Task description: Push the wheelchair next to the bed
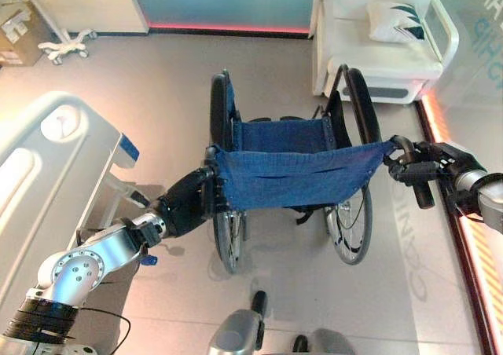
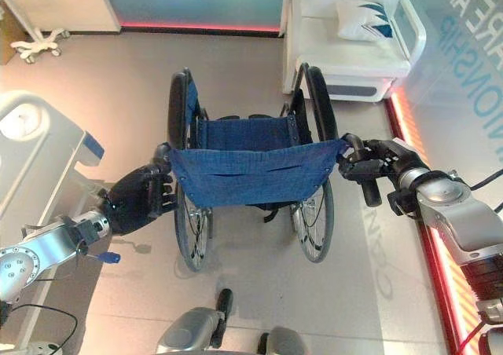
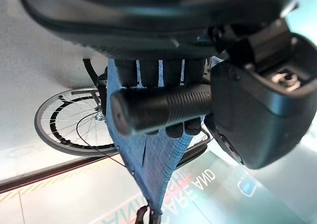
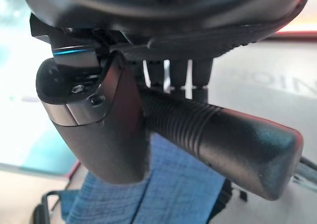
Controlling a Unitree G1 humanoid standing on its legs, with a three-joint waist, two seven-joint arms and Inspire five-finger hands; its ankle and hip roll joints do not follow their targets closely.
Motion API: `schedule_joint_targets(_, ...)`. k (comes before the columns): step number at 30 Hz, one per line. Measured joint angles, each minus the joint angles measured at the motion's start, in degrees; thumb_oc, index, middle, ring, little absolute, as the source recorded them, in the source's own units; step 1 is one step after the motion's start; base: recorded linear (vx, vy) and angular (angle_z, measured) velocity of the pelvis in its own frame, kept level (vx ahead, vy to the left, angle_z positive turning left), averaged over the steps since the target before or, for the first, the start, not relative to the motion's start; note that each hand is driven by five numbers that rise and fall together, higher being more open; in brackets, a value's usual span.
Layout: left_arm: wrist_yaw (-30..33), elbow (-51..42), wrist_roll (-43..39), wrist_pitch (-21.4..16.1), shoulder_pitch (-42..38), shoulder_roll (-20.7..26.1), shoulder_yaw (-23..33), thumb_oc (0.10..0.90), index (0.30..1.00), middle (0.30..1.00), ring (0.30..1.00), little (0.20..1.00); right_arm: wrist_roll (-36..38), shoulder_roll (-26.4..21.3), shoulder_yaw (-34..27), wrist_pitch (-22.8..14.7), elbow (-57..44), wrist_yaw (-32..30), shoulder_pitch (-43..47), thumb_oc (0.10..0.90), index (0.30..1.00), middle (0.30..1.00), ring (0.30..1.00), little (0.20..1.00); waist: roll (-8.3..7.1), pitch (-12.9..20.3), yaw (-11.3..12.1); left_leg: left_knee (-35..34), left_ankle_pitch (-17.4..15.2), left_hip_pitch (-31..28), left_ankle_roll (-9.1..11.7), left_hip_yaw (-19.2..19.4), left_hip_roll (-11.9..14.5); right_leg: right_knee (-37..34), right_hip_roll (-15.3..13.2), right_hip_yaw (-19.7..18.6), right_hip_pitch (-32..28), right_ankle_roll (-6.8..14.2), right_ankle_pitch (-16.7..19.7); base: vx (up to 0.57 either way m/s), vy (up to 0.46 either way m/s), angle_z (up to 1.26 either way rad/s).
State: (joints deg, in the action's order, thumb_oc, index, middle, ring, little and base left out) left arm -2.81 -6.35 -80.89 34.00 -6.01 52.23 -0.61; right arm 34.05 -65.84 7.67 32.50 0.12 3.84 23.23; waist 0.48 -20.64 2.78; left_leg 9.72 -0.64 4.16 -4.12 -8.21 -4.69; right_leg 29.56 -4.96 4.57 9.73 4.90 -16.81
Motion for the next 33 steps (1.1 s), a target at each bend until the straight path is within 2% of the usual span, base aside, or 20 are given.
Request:
schedule_joint_targets(2,0.29,0.08,0.13,0.28,0.00,0.39,-0.03,0.400,0.300,0.300,0.300,0.300,-0.13,-0.10,-0.25,0.78,-0.81,0.06,0.72,0.400,0.300,0.300,0.300,0.300,1.18,-0.69,-1.27,0.60,-0.90,-0.44,0.73,-2.40,0.39,-8.01,-1.82,-1.55,2.77,4.28,2.82,0.54,-0.196,0.59)
schedule_joint_targets(4,0.49,0.85,0.18,0.26,-0.06,0.41,-0.03,0.400,0.300,0.300,0.300,0.300,-0.15,0.15,0.00,3.36,-1.88,0.05,1.05,0.400,0.300,0.300,0.300,0.300,0.49,-1.30,-1.05,2.67,-4.00,-1.42,3.14,-4.21,1.19,-16.39,-4.01,-1.68,0.81,6.31,10.94,0.52,-0.199,0.65)
schedule_joint_targets(6,0.55,0.71,0.20,0.23,-0.12,0.51,0.02,0.400,0.300,0.300,0.300,0.300,-0.09,0.18,-0.04,4.18,-2.03,0.06,1.06,0.400,0.300,0.300,0.300,0.300,-0.02,-1.19,-1.38,2.42,-5.39,-2.91,3.70,-3.28,3.09,-15.47,-3.62,0.87,-0.10,5.19,11.63,0.49,-0.177,0.75)
schedule_joint_targets(7,0.54,0.34,0.17,0.21,-0.21,0.55,0.03,0.400,0.300,0.300,0.300,0.300,-0.09,-0.09,-0.13,4.36,-2.01,0.07,1.24,0.400,0.300,0.300,0.300,0.300,-0.29,-1.35,-1.78,7.49,-7.47,-1.70,3.26,-1.47,3.29,-14.63,-3.87,1.92,-0.32,3.94,12.43,0.43,-0.177,0.80)
schedule_joint_targets(8,0.53,-0.42,0.12,0.21,0.23,0.39,0.03,0.400,0.300,0.300,0.300,0.300,-0.08,-0.34,-0.34,4.60,-1.73,0.18,1.38,0.400,0.300,0.300,0.300,0.300,-0.11,-1.29,-1.59,18.09,-11.18,-0.82,5.49,1.21,3.54,-12.58,-3.49,2.67,-0.47,0.25,13.38,0.57,-0.283,0.62)
schedule_joint_targets(9,0.43,-1.19,0.05,0.21,1.31,0.15,0.05,0.400,0.300,0.300,0.300,0.300,-0.13,-0.39,-0.28,4.73,-1.42,0.54,1.41,0.400,0.300,0.300,0.300,0.300,0.87,-0.78,-1.67,26.28,-15.01,-0.84,7.56,2.85,4.50,-10.21,-2.30,3.34,-0.40,-1.14,11.66,0.49,-0.259,0.51)
schedule_joint_targets(10,0.12,-2.33,0.02,0.27,2.09,0.54,0.68,0.400,0.300,0.300,0.300,0.300,-0.12,-0.99,-0.14,4.80,-1.11,0.85,1.87,0.400,0.300,0.300,0.300,0.300,1.13,-0.57,-1.55,28.99,-15.34,-0.67,8.44,3.54,4.91,-8.78,-1.35,3.92,-0.17,-1.82,10.07,0.45,-0.238,0.49)
schedule_joint_targets(11,0.01,-3.09,0.05,0.32,2.21,0.58,0.92,0.400,0.300,0.300,0.300,0.300,-0.10,-1.71,-0.19,4.81,-0.93,1.38,1.95,0.400,0.300,0.300,0.300,0.300,1.08,-0.61,-1.75,30.91,-14.43,1.11,9.93,3.54,5.32,-8.48,-0.44,4.00,-0.10,-2.03,9.76,0.39,-0.201,0.33)
schedule_joint_targets(14,-0.13,-4.93,0.22,0.31,3.37,0.34,1.75,0.400,0.300,0.300,0.300,0.300,0.14,-1.89,0.12,5.16,0.22,1.91,2.87,0.400,0.300,0.300,0.300,0.300,0.29,-0.28,1.34,40.09,-8.81,5.60,16.61,2.01,5.70,-6.56,0.45,6.28,-0.15,-4.31,8.16,0.35,-0.192,-0.13)
schedule_joint_targets(15,-0.06,-4.79,0.32,0.29,3.73,0.01,1.86,0.400,0.300,0.300,0.300,0.300,-0.11,-0.75,0.19,5.14,0.45,1.73,3.04,0.400,0.300,0.300,0.300,0.300,0.13,-0.27,2.85,44.22,-3.47,8.23,16.23,1.93,5.51,-7.31,0.62,6.77,-1.33,-4.92,8.10,0.34,-0.111,-0.13)
schedule_joint_targets(16,0.17,-4.67,1.09,0.29,4.20,-0.56,1.93,0.400,0.300,0.300,0.300,0.300,-0.43,-0.15,0.80,5.14,0.85,1.72,3.67,0.400,0.300,0.300,0.300,0.300,-0.23,-0.29,3.26,46.35,-1.49,10.54,15.44,2.54,5.24,-9.46,0.44,7.03,-3.25,-5.13,8.08,0.40,-0.047,0.00)
schedule_joint_targets(17,0.35,-4.67,2.05,0.29,4.63,-1.15,1.93,0.400,0.300,0.300,0.300,0.300,-0.79,-0.16,2.13,5.17,1.17,1.70,4.51,0.400,0.300,0.300,0.300,0.300,-0.38,-0.37,3.16,44.17,-3.37,10.89,12.75,3.91,4.86,-11.17,0.41,7.07,-5.08,-5.16,8.16,0.33,0.013,0.18)
schedule_joint_targets(19,0.52,-4.72,2.38,0.29,5.50,-1.57,1.93,0.400,0.300,0.300,0.300,0.300,-2.13,-0.08,3.93,5.53,1.22,1.70,5.71,0.400,0.300,0.300,0.300,0.300,-0.48,-0.35,3.21,35.60,-5.08,10.17,9.95,6.08,4.40,-13.50,0.46,6.59,-7.54,-5.06,8.24,0.40,0.066,0.10)
schedule_joint_targets(21,0.34,-4.28,2.36,0.30,5.63,-1.71,1.64,0.400,0.300,0.300,0.300,0.300,-2.25,0.58,4.78,6.02,1.92,1.67,6.77,0.400,0.300,0.300,0.300,0.300,-0.76,-0.39,3.27,20.44,-4.91,9.16,9.58,8.82,3.31,-16.54,0.80,4.51,-10.15,-5.55,7.71,0.44,0.081,0.01)
schedule_joint_targets(23,0.03,-4.19,2.37,0.31,6.23,-1.70,1.07,0.400,0.300,0.300,0.300,0.300,-2.59,1.04,5.97,6.19,2.79,1.67,6.88,0.400,0.300,0.300,0.300,0.300,-0.74,-0.37,4.68,7.37,-3.57,7.79,9.12,10.24,3.43,-18.67,1.17,3.40,-13.40,-4.46,8.28,0.45,0.068,-0.27)
schedule_joint_targets(25,-1.37,-3.58,2.44,0.30,7.10,-2.17,1.06,0.400,0.300,0.300,0.300,0.300,-2.67,1.72,6.52,6.15,3.58,1.68,6.47,0.400,0.300,0.300,0.300,0.300,-0.62,-0.18,4.92,1.90,-2.34,8.96,9.80,10.35,4.16,-21.17,1.73,3.13,-17.02,-4.98,6.88,0.49,0.064,-0.18)
schedule_joint_targets(29,-4.46,-5.31,3.74,0.25,11.34,-2.36,1.08,0.400,0.300,0.300,0.300,0.300,-2.74,1.69,5.54,5.25,2.87,1.89,1.35,0.400,0.300,0.300,0.300,0.300,0.56,2.52,4.79,0.61,-2.00,9.68,10.50,11.97,7.10,-24.03,2.43,3.29,-23.96,-1.47,3.21,0.44,0.094,-0.15)
schedule_joint_targets(30,-4.82,-5.92,4.13,0.25,12.44,-2.21,1.18,0.400,0.300,0.300,0.300,0.300,-2.94,1.63,5.54,5.25,2.46,1.94,0.49,0.400,0.300,0.300,0.300,0.300,0.56,3.61,4.90,0.83,0.25,9.71,9.10,12.22,7.21,-23.83,2.08,2.64,-24.52,-0.38,2.19,0.47,0.156,-0.50)
schedule_joint_targets(31,-5.54,-6.16,4.80,0.25,13.49,-2.13,1.46,0.400,0.300,0.300,0.300,0.300,-4.14,1.90,6.11,5.29,1.83,2.00,-0.12,0.400,0.300,0.300,0.300,0.300,-1.08,4.59,5.99,1.70,0.64,8.86,8.77,14.36,5.55,-23.62,0.08,1.30,-25.14,0.44,0.67,0.41,0.136,-0.51)
schedule_joint_targets(33,-4.87,-6.10,5.06,0.24,12.91,-1.89,1.83,0.400,0.300,0.300,0.300,0.300,-4.68,2.31,5.86,5.20,1.74,2.14,0.20,0.400,0.300,0.300,0.300,0.300,-1.96,4.87,5.91,1.76,1.55,7.47,7.43,15.72,3.23,-19.14,0.14,2.52,-25.22,0.95,-0.99,0.45,0.171,-0.37)
